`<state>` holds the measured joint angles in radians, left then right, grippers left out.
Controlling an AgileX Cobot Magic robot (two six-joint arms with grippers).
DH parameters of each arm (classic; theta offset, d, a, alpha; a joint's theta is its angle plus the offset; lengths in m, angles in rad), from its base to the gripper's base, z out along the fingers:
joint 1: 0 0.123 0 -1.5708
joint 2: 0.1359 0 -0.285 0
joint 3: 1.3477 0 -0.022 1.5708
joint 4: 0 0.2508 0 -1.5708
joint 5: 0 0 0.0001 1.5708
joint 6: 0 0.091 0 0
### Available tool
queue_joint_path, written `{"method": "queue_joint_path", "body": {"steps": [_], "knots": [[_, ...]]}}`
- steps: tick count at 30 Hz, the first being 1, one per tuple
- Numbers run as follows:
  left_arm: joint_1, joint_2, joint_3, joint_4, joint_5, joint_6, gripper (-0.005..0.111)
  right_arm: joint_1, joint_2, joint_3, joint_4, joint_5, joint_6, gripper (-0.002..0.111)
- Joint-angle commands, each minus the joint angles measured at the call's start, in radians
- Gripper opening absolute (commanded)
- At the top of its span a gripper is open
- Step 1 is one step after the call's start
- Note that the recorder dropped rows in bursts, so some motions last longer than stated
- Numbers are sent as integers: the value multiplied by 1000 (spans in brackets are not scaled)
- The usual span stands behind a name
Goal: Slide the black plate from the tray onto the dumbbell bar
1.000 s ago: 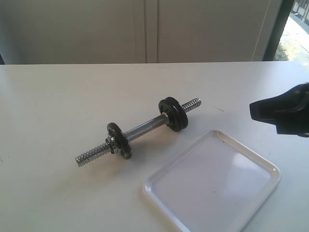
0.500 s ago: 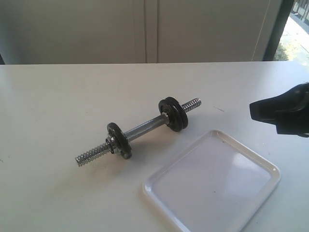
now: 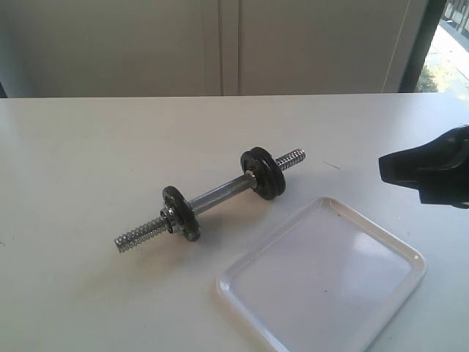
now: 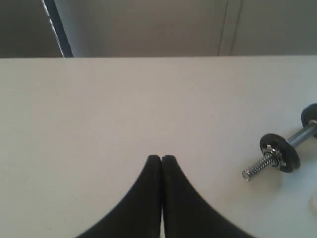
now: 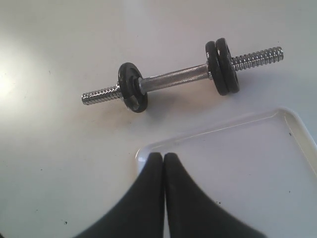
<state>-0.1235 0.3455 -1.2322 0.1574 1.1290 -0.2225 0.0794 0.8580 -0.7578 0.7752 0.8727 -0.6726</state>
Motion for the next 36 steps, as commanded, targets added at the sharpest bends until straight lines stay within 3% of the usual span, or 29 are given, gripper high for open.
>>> {"method": "queue_joint_path", "body": {"steps": [1, 8, 19, 28, 36], "knots": [[45, -160, 2, 2, 46, -6, 0, 2, -7, 3, -5, -7, -4, 0], [54, -284, 2, 6, 46, -6, 0, 2, -7, 3, -5, -7, -4, 0], [54, -314, 35, 8, 46, -6, 0, 2, -7, 3, -5, -7, -4, 0], [52, -346, 234, 8, 53, -6, 0, 2, -7, 3, -5, -7, -4, 0], [52, -346, 430, 50, -40, -11, 0, 2, -7, 3, -5, -7, -4, 0]]}}
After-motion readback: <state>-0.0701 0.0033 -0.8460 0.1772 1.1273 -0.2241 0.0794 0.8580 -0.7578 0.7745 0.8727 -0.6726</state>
